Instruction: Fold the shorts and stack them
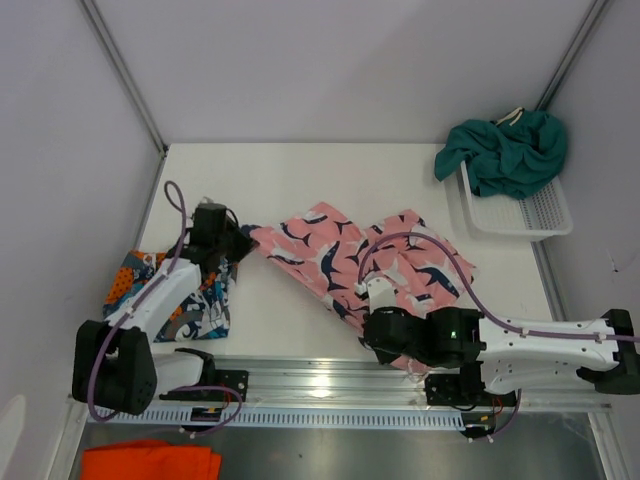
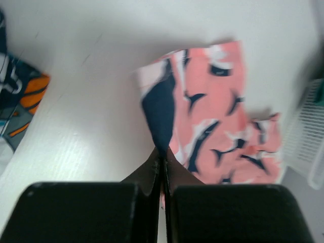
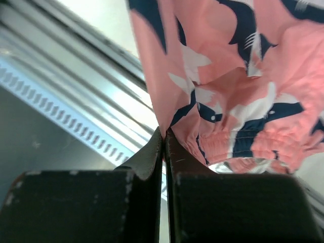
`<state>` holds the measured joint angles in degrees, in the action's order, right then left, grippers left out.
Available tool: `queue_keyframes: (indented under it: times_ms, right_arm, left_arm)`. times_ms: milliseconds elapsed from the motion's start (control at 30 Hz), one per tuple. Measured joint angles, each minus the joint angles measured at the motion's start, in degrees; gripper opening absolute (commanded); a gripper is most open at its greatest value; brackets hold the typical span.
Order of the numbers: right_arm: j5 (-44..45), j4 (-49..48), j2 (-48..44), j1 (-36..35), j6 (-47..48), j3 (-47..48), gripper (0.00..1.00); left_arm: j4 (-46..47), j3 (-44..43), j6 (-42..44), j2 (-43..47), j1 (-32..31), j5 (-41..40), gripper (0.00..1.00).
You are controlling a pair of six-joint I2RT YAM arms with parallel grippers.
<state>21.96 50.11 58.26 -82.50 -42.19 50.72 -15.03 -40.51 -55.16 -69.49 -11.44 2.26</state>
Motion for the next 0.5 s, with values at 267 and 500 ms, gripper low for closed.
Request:
queue_keyframes:
  times_ms: [267, 500]
  right_arm:
    - [3.15, 0.59, 0.09, 0.94, 3.43, 14.60, 0.00]
    - [-3.91, -2.03, -0.48, 25.35, 13.60, 27.50, 0.00]
  left_arm:
    - [-15.54, -18.01, 3.34, 6.56, 10.14, 4.87, 0.00]
    - [-18.97, -30.12, 1.66, 11.26, 15.91, 7.89, 0.00]
